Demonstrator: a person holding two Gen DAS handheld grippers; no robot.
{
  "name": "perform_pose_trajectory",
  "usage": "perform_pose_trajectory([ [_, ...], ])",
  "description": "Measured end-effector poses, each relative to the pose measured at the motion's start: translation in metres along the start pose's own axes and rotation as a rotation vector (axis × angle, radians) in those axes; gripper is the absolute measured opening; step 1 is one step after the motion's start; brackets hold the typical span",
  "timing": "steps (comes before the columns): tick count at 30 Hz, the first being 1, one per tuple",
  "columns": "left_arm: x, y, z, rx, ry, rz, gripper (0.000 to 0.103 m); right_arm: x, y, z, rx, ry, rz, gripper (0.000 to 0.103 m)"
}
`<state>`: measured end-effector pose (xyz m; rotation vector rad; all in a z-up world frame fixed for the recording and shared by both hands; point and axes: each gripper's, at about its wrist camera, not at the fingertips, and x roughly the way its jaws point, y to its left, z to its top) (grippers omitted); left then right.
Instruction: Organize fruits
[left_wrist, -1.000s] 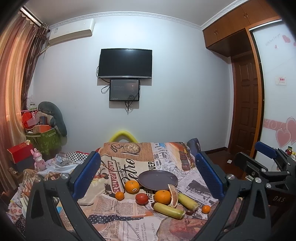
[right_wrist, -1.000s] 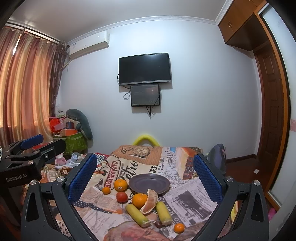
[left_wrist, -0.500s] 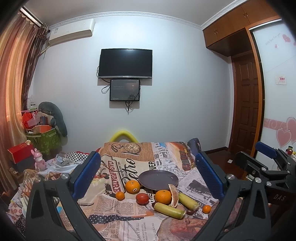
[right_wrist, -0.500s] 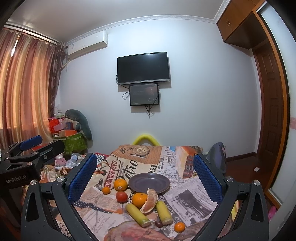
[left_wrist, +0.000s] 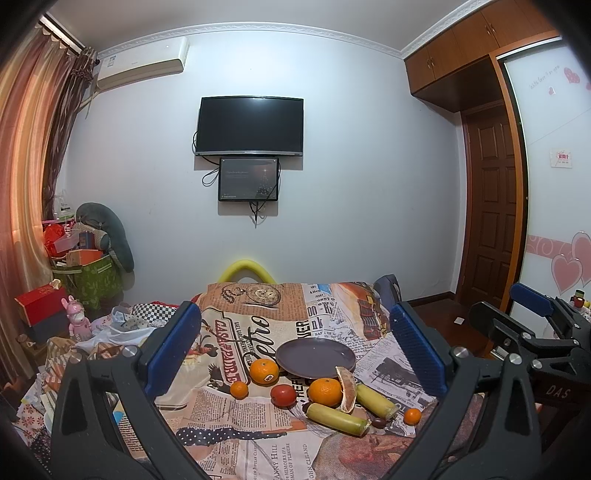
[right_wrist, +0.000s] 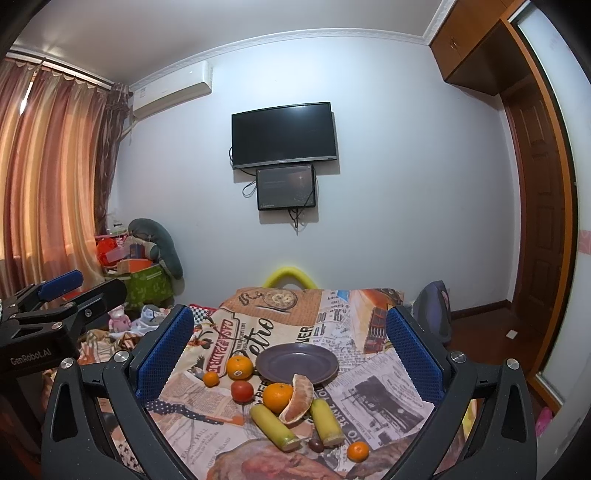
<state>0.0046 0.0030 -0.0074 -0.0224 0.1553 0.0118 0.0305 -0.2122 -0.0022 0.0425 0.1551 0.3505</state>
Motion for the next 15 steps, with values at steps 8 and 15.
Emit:
perform_pose_trajectory([
  [8, 0.0009, -0.0019, -0.001, -0.001, 0.002, -0.004, 0.103, 0.0001, -0.0006, 0.0006, 0.002, 0.002, 0.001, 0.103],
  [15, 0.0025, -0.0014, -0.0006, -0.006, 0.007, -0.003, 0.103, -0.0004, -0.0022, 0.0014, 0.004, 0.001, 0.004, 0.103],
])
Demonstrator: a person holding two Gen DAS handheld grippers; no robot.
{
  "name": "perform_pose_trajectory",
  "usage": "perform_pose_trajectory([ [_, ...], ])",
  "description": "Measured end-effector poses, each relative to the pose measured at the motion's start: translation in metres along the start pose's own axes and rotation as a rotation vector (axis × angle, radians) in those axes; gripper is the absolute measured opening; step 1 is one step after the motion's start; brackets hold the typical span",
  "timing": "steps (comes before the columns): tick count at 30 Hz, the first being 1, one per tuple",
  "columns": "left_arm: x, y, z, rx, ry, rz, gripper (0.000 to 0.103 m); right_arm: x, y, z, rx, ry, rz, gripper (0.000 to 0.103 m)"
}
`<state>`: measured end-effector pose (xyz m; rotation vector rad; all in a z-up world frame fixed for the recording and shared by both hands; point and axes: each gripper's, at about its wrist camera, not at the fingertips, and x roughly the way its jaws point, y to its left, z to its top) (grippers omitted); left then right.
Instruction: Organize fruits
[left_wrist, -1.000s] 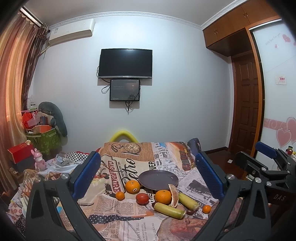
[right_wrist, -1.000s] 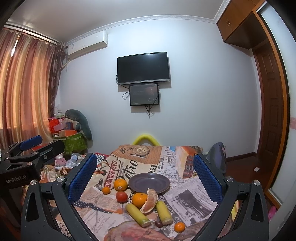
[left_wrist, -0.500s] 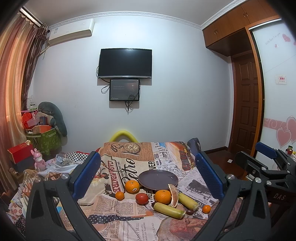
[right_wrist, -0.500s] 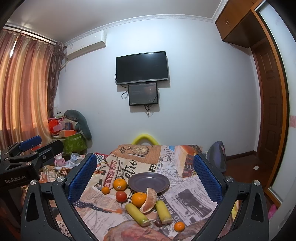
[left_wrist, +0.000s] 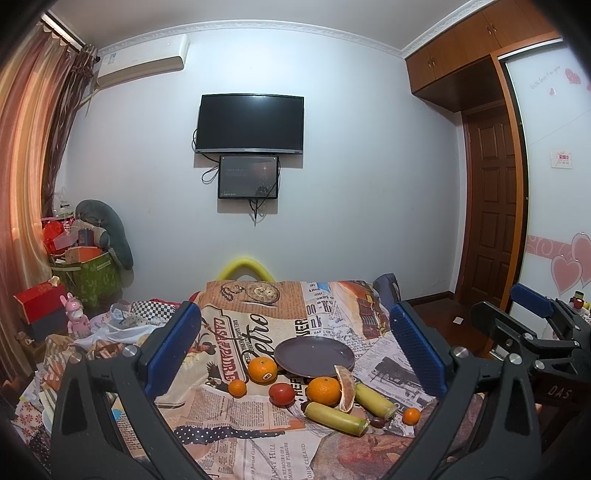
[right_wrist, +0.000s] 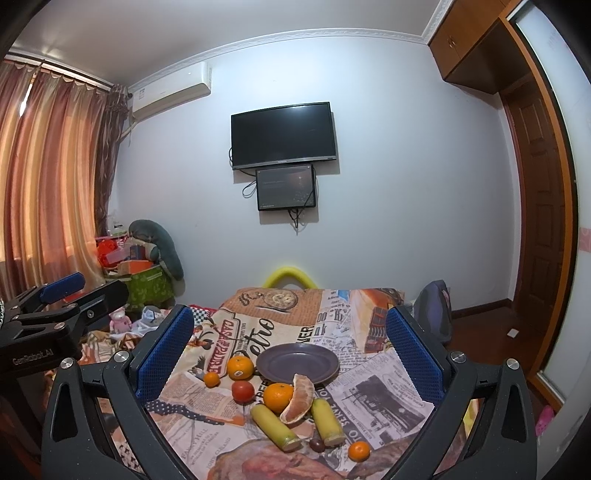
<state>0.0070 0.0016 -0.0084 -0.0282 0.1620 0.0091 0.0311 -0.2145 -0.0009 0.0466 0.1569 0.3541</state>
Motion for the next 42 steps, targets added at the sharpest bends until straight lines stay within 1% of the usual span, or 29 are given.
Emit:
perform_pose_trajectory([
  [12, 0.003, 0.0, -0.002, 0.001, 0.011, -0.002, 0.103, 0.004, -0.001, -0.002, 0.004, 0.011, 0.001, 0.103],
  [16, 0.01, 0.001, -0.003, 0.0, 0.023, 0.0, 0.103, 0.01, -0.003, -0.006, 0.008, 0.026, -0.005, 0.103],
  [18, 0.018, 0.002, -0.004, -0.001, 0.039, -0.005, 0.103, 0.016, -0.005, -0.009, 0.011, 0.047, -0.005, 0.103],
  [23, 0.048, 0.007, -0.014, -0.003, 0.114, -0.015, 0.103, 0.041, -0.018, -0.022, 0.026, 0.14, -0.014, 0.103],
  [27, 0.074, 0.013, -0.025, -0.007, 0.18, -0.013, 0.103, 0.067, -0.04, -0.038, 0.055, 0.231, -0.018, 0.103],
  [28, 0.081, 0.015, -0.029, -0.006, 0.196, -0.01, 0.103, 0.07, -0.044, -0.04, 0.051, 0.245, -0.024, 0.103],
  [30, 0.096, 0.018, -0.037, -0.001, 0.229, 0.003, 0.102, 0.084, -0.053, -0.048, 0.021, 0.291, -0.071, 0.103],
  [31, 0.102, 0.018, -0.04, 0.001, 0.242, 0.006, 0.1, 0.09, -0.055, -0.05, 0.011, 0.307, -0.077, 0.101],
  [32, 0.112, 0.019, -0.045, 0.007, 0.269, 0.006, 0.096, 0.096, -0.059, -0.053, 0.002, 0.325, -0.079, 0.099],
  [33, 0.12, 0.019, -0.049, 0.011, 0.29, 0.007, 0.09, 0.1, -0.061, -0.055, 0.001, 0.342, -0.079, 0.097],
  [35, 0.137, 0.02, -0.057, 0.018, 0.338, 0.003, 0.084, 0.115, -0.069, -0.063, 0.003, 0.39, -0.068, 0.09],
  [36, 0.143, 0.02, -0.061, 0.018, 0.352, 0.0, 0.083, 0.121, -0.071, -0.067, 0.003, 0.414, -0.061, 0.088],
  [38, 0.157, 0.022, -0.07, 0.018, 0.388, -0.017, 0.079, 0.131, -0.073, -0.074, -0.001, 0.456, -0.037, 0.076],
  [39, 0.163, 0.022, -0.074, 0.022, 0.406, -0.02, 0.078, 0.138, -0.074, -0.081, 0.003, 0.493, -0.008, 0.074],
  [42, 0.18, 0.024, -0.088, 0.032, 0.454, -0.013, 0.075, 0.151, -0.076, -0.097, 0.018, 0.558, 0.036, 0.068],
])
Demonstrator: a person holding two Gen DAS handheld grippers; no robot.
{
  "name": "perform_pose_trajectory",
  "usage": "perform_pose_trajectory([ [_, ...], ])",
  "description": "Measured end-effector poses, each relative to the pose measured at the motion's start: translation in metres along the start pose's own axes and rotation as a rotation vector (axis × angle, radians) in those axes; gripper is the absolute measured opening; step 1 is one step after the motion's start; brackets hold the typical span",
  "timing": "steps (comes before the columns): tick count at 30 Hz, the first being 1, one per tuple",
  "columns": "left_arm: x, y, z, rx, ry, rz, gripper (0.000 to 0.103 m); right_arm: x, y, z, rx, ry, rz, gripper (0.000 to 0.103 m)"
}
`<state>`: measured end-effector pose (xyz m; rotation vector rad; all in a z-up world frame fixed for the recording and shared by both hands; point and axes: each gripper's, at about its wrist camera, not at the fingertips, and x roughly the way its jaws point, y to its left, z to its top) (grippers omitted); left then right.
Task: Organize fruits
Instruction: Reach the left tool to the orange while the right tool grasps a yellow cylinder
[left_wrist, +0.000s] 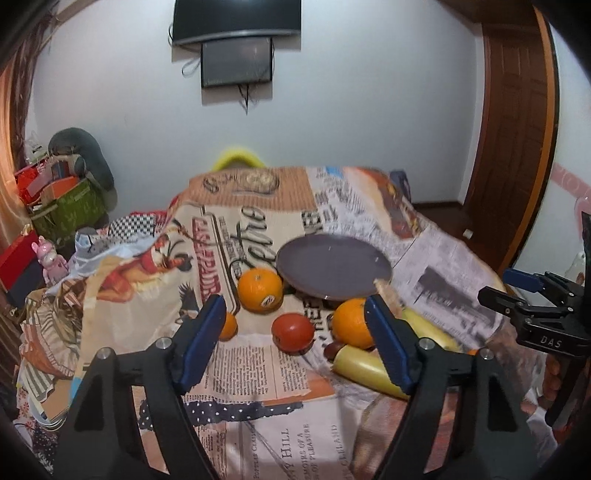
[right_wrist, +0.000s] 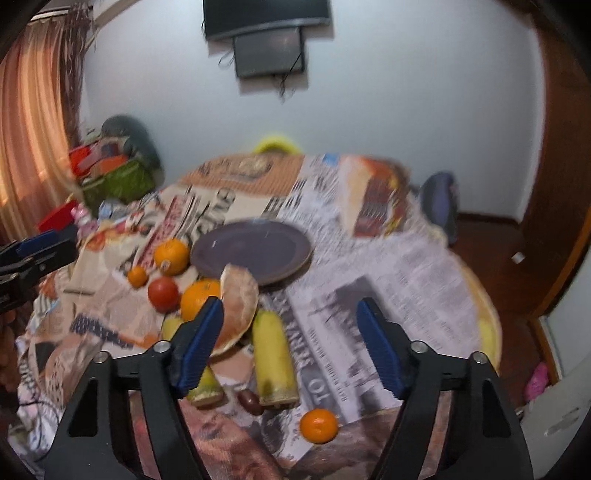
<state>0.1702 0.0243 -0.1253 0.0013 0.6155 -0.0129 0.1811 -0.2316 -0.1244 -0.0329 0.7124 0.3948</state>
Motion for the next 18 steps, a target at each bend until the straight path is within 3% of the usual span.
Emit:
perform_pose_trajectory([
  [8, 0.047, 0.004, -0.013, -0.011, 0.131, -0.097, 0.054, 0.038, -0.003, -0.012, -0.016, 0.106, 0.008, 0.061],
  [12, 0.065, -0.002, -0.018, -0.002, 0.178, -0.124, 0.054, 0.054, 0.0, -0.016, -0.029, 0.147, 0.029, 0.061],
  [18, 0.082, -0.012, -0.021, 0.031, 0.217, -0.171, 0.054, 0.077, -0.002, -0.02, -0.02, 0.231, 0.048, 0.051],
])
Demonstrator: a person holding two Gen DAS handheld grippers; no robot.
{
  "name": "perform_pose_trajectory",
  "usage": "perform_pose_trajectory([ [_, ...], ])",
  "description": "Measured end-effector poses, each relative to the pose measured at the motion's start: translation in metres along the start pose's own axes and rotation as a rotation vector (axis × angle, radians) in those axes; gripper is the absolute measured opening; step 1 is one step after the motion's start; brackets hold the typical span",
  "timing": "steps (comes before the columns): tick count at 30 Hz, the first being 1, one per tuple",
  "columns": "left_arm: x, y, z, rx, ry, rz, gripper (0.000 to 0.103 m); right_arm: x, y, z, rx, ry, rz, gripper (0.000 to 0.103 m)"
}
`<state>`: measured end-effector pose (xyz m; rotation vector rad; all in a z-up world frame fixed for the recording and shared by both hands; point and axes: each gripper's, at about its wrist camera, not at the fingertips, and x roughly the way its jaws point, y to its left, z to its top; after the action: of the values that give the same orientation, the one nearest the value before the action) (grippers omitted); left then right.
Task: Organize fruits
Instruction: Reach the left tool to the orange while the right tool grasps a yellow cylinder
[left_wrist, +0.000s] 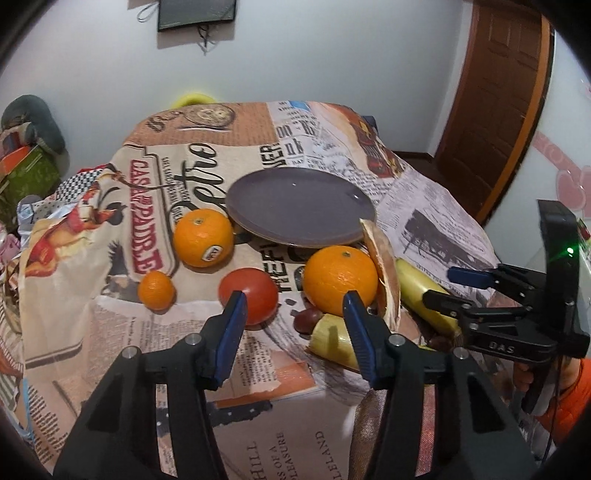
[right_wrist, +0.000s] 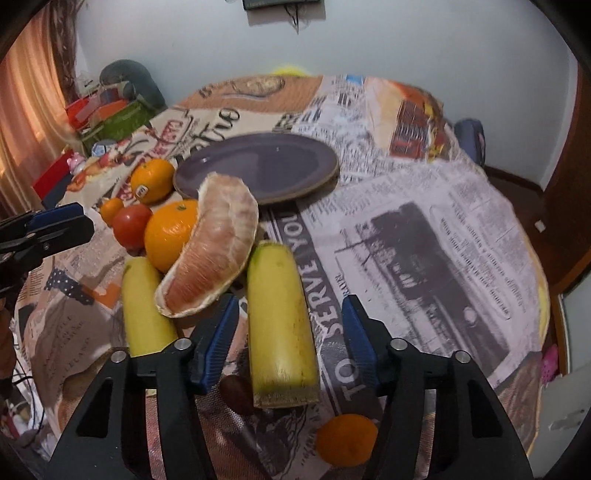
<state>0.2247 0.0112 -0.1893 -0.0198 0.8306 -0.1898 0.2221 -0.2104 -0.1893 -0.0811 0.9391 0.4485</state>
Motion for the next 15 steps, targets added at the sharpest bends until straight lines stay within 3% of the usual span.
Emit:
perform_pose_trajectory([
  [5, 0.013, -0.006, 0.003, 0.034, 0.015, -0.012, 0.054, 0.013, 0.003, -0.001, -0.026, 0.062, 0.041, 0.039],
  [15, 0.035, -0.011, 0.012, 0.036, 0.066, -0.061, 0.054, 0.021, -0.002, 0.0, -0.01, 0.076, 0.051, 0.036],
])
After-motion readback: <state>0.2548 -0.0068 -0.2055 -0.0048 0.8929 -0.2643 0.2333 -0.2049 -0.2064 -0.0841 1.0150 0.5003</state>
